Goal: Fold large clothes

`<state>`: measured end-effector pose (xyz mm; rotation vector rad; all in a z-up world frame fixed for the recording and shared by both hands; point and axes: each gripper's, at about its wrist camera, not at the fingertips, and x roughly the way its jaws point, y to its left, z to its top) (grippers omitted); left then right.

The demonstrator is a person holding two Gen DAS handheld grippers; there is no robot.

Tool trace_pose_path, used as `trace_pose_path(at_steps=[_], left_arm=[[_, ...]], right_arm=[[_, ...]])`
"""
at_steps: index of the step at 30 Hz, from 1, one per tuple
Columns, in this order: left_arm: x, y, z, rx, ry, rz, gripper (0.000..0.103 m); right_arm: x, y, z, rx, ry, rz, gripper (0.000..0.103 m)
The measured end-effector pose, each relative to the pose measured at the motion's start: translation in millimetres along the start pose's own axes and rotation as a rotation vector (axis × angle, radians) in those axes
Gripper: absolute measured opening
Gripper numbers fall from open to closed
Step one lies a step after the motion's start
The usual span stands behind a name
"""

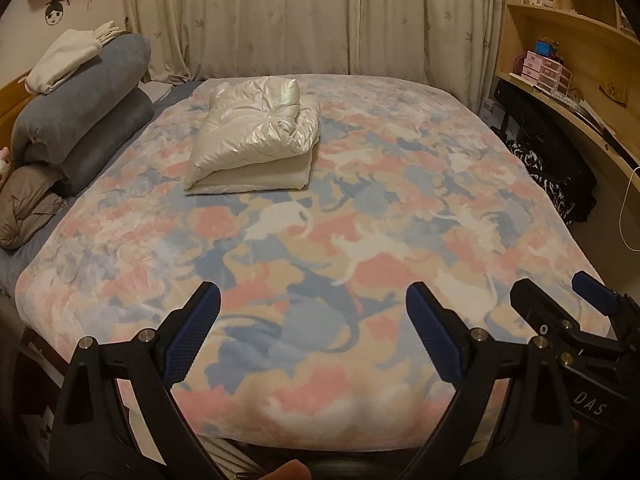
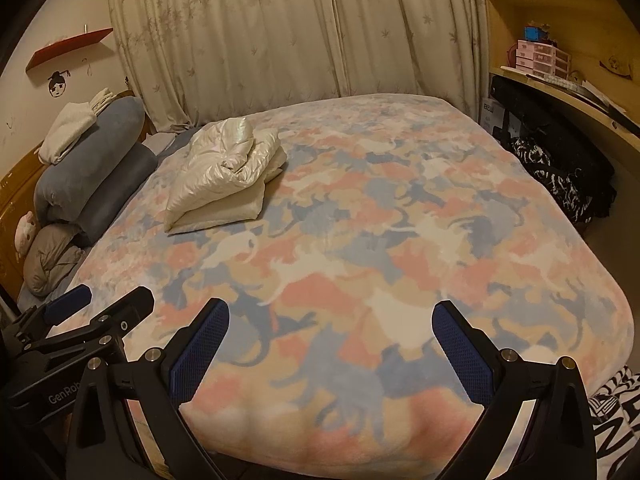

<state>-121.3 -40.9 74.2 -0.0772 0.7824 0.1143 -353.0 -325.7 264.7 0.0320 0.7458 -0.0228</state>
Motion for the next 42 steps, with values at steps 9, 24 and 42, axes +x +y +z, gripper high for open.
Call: trace_pose_path(at_steps=[9,24,42], left_arm=[[0.0,1.3,0.0,0.0,-0.001,-0.002,0.093],[1.6,3.4,0.2,0.002,-0.001,-0.001,0.093],[-2.4,11.2,-0.8,-0.006,0.007,-0.002,0.093]], right_arm=[[1.4,1.8,-0.6,0.0,-0.006,-0.004,0.102],[3.7,5.9,-2.6,0.001,-0.009,-0.006,0.102],[5.8,11.6,-5.6,0.003,-0.009,-0.009,0.102]])
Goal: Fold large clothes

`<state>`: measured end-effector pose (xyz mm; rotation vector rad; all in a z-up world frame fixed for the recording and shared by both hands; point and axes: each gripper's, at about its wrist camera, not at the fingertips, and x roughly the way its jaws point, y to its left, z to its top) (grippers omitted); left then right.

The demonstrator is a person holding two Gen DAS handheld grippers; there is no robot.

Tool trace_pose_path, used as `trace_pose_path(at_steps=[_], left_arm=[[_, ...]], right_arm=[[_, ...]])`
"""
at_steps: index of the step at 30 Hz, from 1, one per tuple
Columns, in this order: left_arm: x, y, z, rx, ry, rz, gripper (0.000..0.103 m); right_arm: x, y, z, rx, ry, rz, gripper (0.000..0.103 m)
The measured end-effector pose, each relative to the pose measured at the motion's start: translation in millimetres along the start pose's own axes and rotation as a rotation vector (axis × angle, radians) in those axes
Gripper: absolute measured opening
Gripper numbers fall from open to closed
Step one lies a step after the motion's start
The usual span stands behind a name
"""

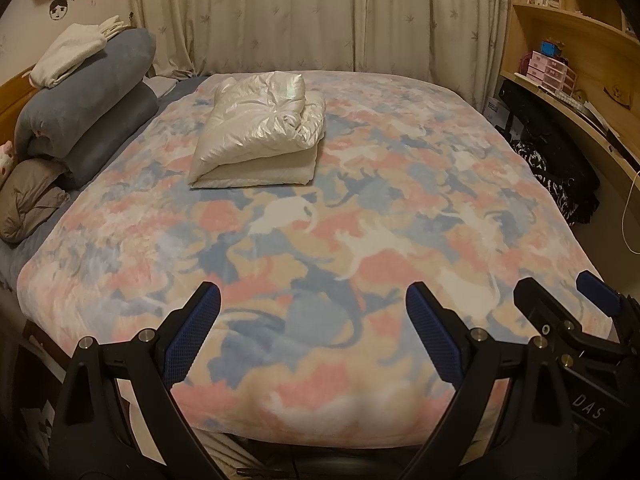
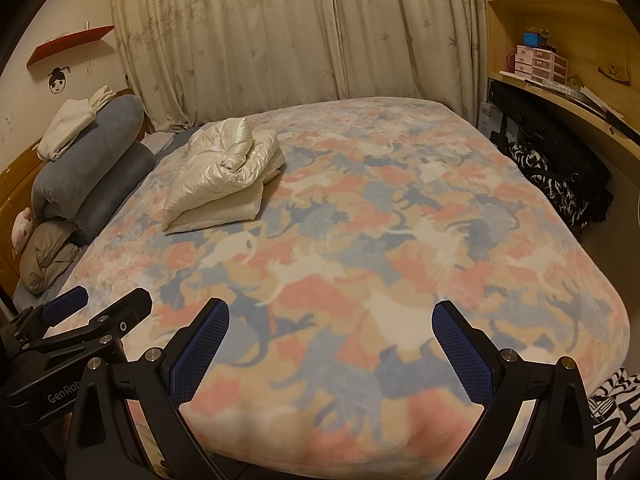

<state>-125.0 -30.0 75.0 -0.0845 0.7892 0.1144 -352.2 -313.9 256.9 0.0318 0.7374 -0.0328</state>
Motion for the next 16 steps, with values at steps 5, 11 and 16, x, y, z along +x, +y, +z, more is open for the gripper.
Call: trace_pose_path(at_steps=[5,11,16], left_arm=[[-0.3,1.0,0.4,0.001,-0.001,0.002,0.093],[-0.4,2.0,0.4,0.001,-0.001,0.0,0.093],[-0.8,3.3,-0.2,0.003,-0.003,0.004,0.093]], right_arm=[[0.0,0.7,0.2,0.0,0.001,0.002,0.102],[-0.1,2.4,-0.5,-0.001,-0.002,-0.001,0.102],[0.6,3.8,-1.2,-0.001,-0.001,0.001,0.102]])
